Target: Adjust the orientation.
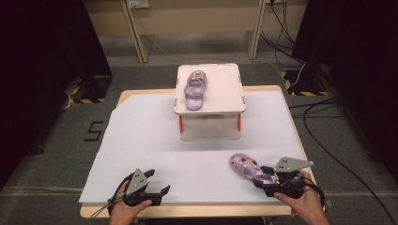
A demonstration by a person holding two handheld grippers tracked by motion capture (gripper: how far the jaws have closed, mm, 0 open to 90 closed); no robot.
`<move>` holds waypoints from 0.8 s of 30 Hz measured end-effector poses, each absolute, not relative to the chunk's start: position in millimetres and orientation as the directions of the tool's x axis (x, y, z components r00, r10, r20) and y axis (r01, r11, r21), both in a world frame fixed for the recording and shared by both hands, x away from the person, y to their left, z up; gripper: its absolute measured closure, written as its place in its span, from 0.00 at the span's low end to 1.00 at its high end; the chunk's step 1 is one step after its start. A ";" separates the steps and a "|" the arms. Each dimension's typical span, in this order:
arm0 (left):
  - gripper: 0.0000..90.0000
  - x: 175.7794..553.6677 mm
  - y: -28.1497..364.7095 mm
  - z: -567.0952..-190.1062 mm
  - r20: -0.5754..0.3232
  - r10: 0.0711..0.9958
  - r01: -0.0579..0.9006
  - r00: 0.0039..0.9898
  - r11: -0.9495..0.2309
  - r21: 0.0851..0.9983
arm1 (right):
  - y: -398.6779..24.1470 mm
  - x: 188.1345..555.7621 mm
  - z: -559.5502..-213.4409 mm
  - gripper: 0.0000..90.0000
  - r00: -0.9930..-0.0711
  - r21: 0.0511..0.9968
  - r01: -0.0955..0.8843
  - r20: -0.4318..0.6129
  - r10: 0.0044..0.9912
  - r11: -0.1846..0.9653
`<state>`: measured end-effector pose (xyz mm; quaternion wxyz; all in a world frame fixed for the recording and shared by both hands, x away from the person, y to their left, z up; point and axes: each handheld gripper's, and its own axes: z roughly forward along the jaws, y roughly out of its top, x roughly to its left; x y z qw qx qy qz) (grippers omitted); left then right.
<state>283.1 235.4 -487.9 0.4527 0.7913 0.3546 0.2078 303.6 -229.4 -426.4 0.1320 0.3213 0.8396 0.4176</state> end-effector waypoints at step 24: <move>0.19 284.7 237.9 -488.1 0.002 0.758 0.377 0.652 -0.326 0.867 | -251.2 319.1 -445.0 0.45 -0.708 0.800 0.409 -0.025 0.706 0.439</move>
